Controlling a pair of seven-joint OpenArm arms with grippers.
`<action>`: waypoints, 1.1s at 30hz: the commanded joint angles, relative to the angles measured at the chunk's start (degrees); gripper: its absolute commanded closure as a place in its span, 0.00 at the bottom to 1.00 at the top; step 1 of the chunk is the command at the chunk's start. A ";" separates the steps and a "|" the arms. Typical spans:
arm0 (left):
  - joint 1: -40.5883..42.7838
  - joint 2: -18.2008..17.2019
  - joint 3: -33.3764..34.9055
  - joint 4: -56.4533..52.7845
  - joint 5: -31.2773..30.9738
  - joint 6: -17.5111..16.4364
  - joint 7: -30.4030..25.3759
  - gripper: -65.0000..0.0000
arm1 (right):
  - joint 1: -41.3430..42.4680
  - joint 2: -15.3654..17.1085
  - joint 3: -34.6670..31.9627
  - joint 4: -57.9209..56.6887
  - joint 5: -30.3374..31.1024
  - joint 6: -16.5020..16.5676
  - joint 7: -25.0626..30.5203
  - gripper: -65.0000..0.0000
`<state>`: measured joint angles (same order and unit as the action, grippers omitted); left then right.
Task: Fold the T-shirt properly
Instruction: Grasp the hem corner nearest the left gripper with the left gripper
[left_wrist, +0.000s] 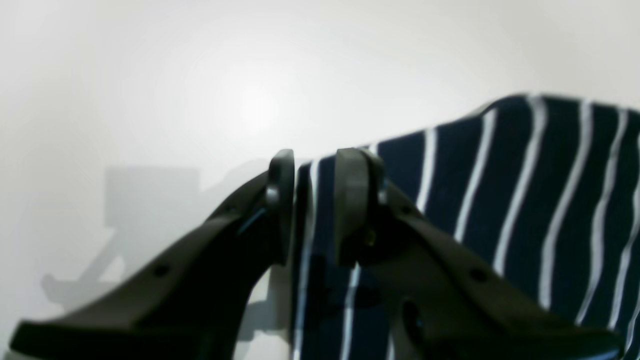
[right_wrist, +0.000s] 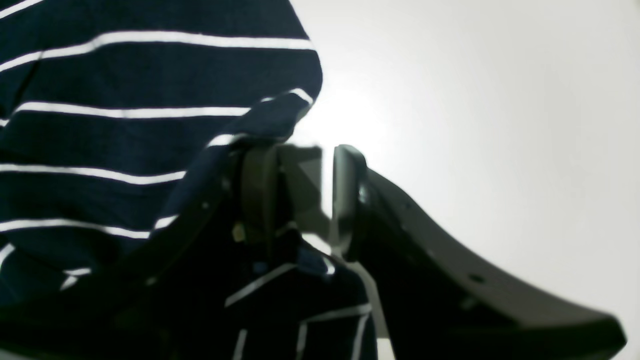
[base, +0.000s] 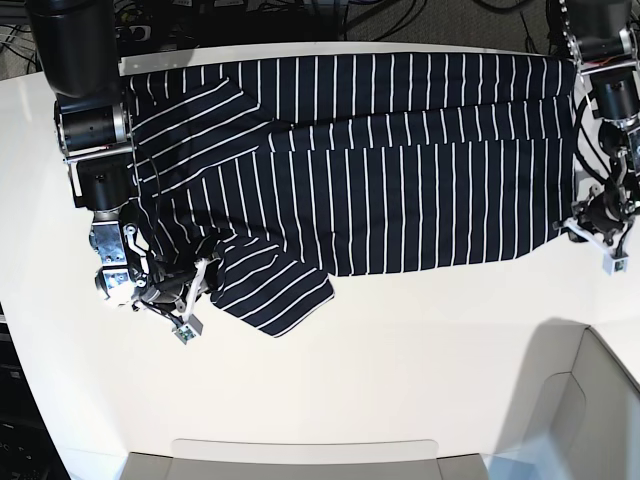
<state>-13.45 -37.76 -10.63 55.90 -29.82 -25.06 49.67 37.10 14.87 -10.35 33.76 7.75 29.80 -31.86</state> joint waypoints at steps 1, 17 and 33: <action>-1.27 -1.41 -0.58 0.41 -0.37 -1.27 -0.75 0.77 | 1.10 0.55 0.02 0.40 -0.76 -0.13 -1.42 0.70; 1.89 -0.26 -0.66 -3.37 -3.10 -4.17 -1.36 0.77 | 1.01 0.47 -0.07 0.40 -0.76 -0.04 -1.42 0.70; -0.57 4.48 -0.75 -3.02 -3.01 -4.26 -4.79 1.00 | 1.18 -0.50 -0.07 4.00 -0.76 -0.13 -0.98 1.00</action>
<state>-13.34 -32.23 -11.29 52.12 -33.06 -29.06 44.71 36.49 13.80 -10.59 36.75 6.68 29.80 -33.32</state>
